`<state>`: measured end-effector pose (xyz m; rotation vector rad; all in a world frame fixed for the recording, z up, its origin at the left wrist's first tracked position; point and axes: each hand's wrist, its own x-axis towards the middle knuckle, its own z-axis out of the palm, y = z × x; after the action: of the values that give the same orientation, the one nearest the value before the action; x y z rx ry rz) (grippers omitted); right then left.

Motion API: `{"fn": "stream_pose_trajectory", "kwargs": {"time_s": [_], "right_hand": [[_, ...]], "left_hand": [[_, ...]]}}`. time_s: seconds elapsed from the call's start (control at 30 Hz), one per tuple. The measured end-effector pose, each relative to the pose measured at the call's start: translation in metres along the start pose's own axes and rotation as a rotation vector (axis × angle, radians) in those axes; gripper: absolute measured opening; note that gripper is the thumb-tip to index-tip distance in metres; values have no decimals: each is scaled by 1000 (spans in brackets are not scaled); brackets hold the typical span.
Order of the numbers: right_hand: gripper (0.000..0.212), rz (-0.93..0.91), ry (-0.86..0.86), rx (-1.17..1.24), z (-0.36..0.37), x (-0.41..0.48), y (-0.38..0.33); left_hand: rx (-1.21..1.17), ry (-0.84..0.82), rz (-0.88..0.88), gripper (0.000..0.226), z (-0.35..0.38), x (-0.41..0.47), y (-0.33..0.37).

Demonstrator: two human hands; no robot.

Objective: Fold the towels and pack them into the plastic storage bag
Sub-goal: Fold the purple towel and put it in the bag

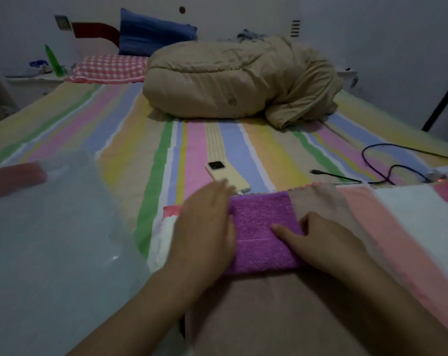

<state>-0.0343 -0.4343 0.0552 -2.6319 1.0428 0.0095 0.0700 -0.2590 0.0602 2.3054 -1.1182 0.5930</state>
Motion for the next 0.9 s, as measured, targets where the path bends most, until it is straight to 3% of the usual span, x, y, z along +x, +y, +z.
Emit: {"fn": "stream_pose_trajectory", "kwargs": {"time_s": [0.07, 0.13, 0.17, 0.27, 0.37, 0.43, 0.5, 0.57, 0.63, 0.77, 0.9], "right_hand": [[72, 23, -59, 73, -3, -9, 0], [69, 48, -90, 220, -6, -19, -2], [66, 53, -87, 294, -5, -23, -4], [47, 57, 82, 561, 8, -35, -12], [26, 135, 191, 1060, 25, -43, -33], [29, 202, 217, 1398, 36, -44, -47], [34, 243, 292, 1600, 43, -41, -59], [37, 210, 390, 1544, 44, -42, -70], [37, 40, 481, 1311, 39, -52, -81], [46, -423, 440, 652, 45, -69, -99], [62, -583, 349, 100, 69, -65, -100]], "left_hand": [[86, -229, 101, 60, 10, -6, 14], [157, -467, 74, 77, 26, -16, 15], [164, -498, 52, 78, 35, -22, 12], [157, -451, 27, 76, 49, -28, 8], [150, -450, 34, 81, 45, -27, 9], [-19, -388, 9, 74, 38, -25, 8], [-361, -230, -141, 61, 24, -25, 7], [-566, -17, -306, 43, 8, -27, 0], [-689, 42, -516, 32, -4, -29, -12], [-1273, -163, -967, 20, -16, -23, -33], [-1494, -257, -1072, 22, -26, -30, -44]]}}
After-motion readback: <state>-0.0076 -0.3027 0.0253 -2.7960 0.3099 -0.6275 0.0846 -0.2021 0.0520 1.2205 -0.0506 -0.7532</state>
